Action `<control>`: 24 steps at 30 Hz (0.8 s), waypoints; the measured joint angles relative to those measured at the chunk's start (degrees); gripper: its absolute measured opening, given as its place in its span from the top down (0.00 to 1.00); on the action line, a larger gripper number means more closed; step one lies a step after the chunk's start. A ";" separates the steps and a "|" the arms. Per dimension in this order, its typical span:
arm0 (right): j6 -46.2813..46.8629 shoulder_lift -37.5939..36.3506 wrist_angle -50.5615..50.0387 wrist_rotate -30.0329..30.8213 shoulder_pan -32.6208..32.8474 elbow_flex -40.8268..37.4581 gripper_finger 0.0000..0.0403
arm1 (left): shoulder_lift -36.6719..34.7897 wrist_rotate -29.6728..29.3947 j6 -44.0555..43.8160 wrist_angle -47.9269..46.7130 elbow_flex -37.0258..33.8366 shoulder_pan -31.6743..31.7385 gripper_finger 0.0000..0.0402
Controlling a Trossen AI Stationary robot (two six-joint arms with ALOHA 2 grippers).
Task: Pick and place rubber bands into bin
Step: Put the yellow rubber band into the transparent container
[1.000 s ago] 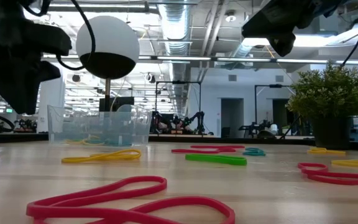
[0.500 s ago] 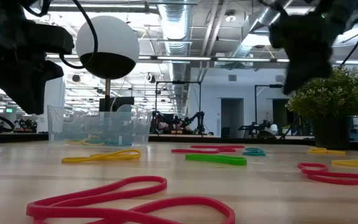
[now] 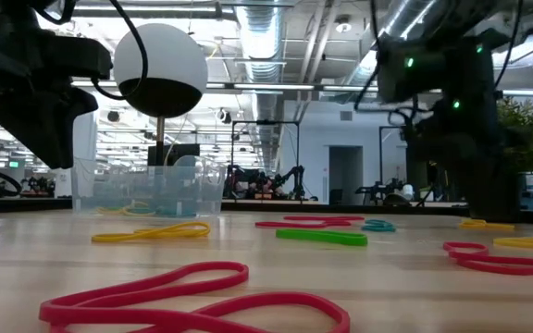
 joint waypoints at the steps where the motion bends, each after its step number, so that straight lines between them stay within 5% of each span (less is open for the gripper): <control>1: 0.66 1.05 -1.28 -0.01 -0.50 0.35 0.88 | 0.00 -0.02 0.00 0.00 0.00 0.00 0.76; 24: -5.26 11.54 -2.14 0.25 -1.78 5.28 0.88 | 0.00 -0.09 0.38 -0.11 0.00 0.02 0.76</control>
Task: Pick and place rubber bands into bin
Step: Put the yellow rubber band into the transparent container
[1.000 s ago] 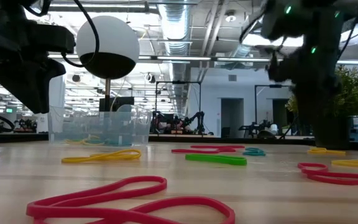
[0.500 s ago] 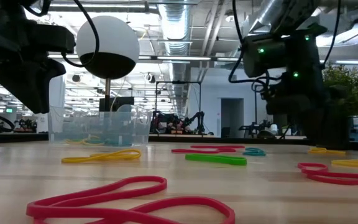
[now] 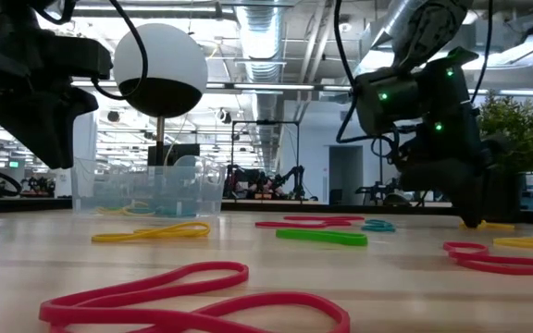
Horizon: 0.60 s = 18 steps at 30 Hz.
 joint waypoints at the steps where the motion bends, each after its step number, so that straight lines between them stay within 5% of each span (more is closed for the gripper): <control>1: -0.55 0.00 0.22 -0.05 -0.07 0.00 0.88 | 0.00 0.00 -0.01 0.02 0.00 0.00 0.76; 14: -9.60 0.02 2.47 -1.19 -3.00 -0.17 0.88 | 0.00 0.02 -0.01 0.02 0.00 0.00 0.76; 18: -10.22 0.07 2.98 -1.95 -3.81 -0.15 0.95 | 0.00 0.04 -0.03 0.04 0.00 0.00 0.76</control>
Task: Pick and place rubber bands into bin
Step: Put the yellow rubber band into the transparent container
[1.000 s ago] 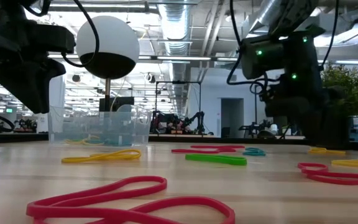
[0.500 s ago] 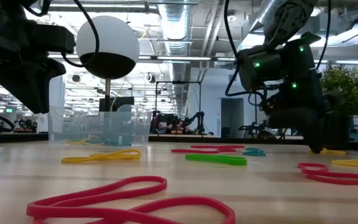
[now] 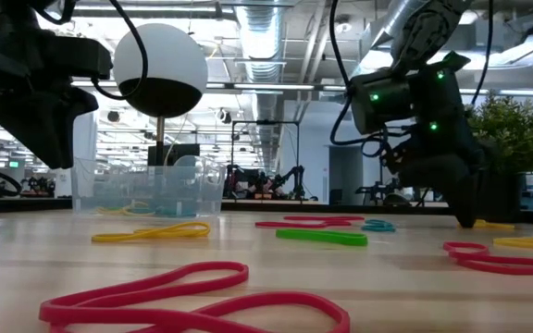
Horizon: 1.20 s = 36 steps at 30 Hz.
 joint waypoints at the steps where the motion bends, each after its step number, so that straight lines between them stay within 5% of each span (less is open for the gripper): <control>1: -0.03 0.00 0.05 0.01 0.00 0.00 0.97 | 0.00 0.00 0.00 0.00 0.00 0.00 0.76; 10: 0.46 0.26 -1.48 1.35 4.09 2.51 1.00 | 0.00 0.00 -0.50 -0.23 0.00 0.00 0.76; 24: -3.55 0.13 -1.11 10.71 11.83 22.13 1.00 | 0.00 2.55 -13.26 -14.30 0.00 -0.80 0.76; 31: -15.11 0.04 15.06 20.92 11.68 30.39 1.00 | 0.00 2.45 -15.96 -16.56 0.00 -1.62 0.76; 36: -28.59 0.15 36.05 22.93 10.40 31.06 1.00 | 0.00 2.23 -15.98 -16.50 0.00 -1.66 0.76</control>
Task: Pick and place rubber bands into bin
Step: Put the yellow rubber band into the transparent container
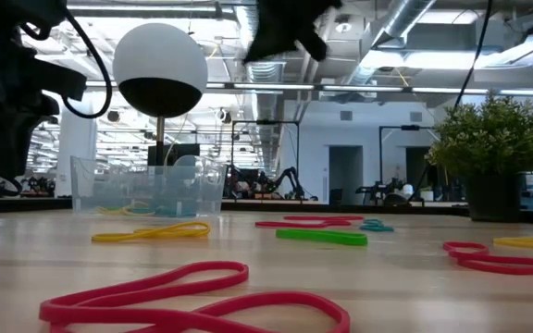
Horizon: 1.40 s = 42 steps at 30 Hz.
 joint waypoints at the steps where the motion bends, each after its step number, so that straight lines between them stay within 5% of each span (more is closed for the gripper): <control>1: -2.21 0.00 3.58 0.01 -0.25 0.00 1.00 | 0.00 0.00 0.00 0.00 0.00 0.00 0.76; 9: -6.94 0.18 16.65 -0.12 -3.64 0.00 1.00 | 0.00 -0.07 0.02 0.02 0.00 0.00 0.76; 20: -7.05 14.65 24.75 -5.52 -6.26 3.58 1.00 | 0.00 -1.03 0.11 -0.02 0.00 -0.02 0.76; 42: -3.02 25.49 -1.46 -7.96 -7.63 18.86 0.93 | 0.00 -1.44 0.38 0.02 0.00 -0.04 0.76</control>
